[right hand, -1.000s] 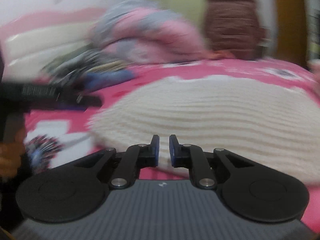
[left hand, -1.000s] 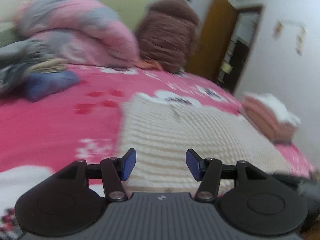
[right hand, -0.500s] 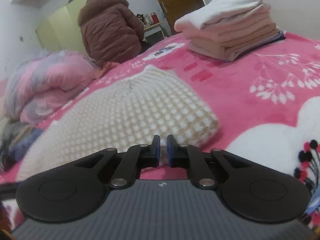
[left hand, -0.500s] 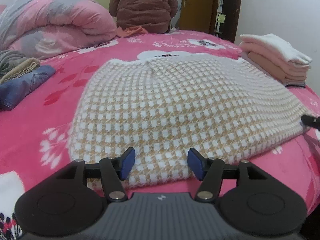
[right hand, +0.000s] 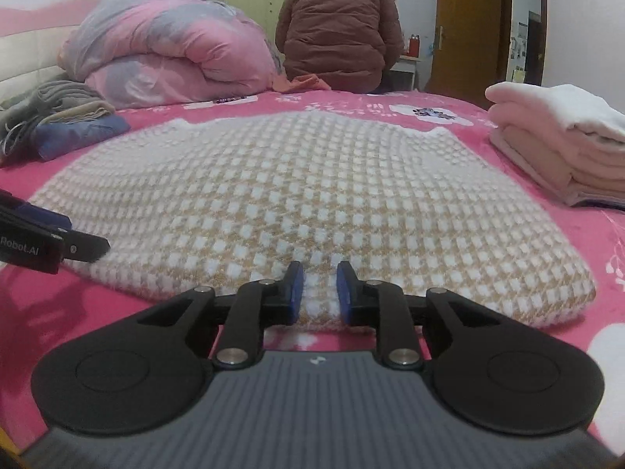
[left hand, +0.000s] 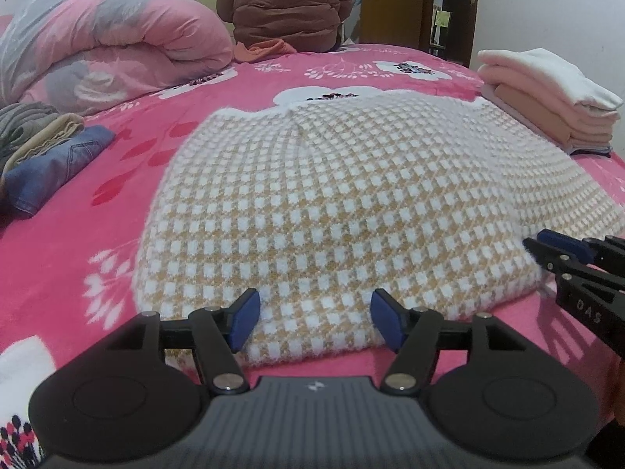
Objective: Fold clothes
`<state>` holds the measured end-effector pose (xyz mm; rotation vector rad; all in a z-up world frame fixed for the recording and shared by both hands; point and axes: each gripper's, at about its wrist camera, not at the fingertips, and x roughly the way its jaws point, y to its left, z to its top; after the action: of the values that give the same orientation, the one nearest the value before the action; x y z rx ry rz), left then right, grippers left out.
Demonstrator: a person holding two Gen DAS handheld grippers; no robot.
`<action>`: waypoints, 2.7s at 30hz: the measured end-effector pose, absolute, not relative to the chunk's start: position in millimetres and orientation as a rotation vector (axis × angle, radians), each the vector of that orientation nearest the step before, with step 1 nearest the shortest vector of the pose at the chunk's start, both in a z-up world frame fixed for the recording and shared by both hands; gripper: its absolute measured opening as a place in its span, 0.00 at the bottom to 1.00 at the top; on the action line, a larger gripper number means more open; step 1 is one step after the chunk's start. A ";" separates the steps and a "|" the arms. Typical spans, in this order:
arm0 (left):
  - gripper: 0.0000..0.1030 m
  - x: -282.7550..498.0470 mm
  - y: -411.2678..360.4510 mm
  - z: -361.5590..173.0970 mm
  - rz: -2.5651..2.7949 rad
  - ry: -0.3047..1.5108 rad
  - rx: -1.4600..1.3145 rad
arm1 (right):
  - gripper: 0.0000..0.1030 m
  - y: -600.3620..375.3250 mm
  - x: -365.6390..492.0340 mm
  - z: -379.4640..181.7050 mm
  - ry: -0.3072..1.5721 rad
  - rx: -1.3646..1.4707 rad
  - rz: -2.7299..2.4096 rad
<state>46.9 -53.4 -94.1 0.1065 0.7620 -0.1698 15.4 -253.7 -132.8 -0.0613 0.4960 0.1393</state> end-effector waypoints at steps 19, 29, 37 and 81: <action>0.70 47.1 -66.7 -94.8 -0.112 0.768 0.167 | 0.21 -272.9 7.4 -134.9 0.459 0.008 0.157; 0.70 47.6 -70.6 -94.7 -0.095 0.770 0.185 | 0.22 -275.6 7.0 -135.3 0.451 0.013 0.163; 0.72 46.8 -74.8 -94.7 -0.076 0.772 0.203 | 0.22 -275.2 5.9 -136.3 0.445 0.016 0.163; 0.74 43.2 -81.4 -95.3 -0.035 0.770 0.223 | 0.24 -278.7 6.7 -140.6 0.424 0.052 0.171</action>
<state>43.2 -81.4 -95.3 0.2234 0.7701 -0.0346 6.7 -278.7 -140.6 0.0521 0.4239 0.1706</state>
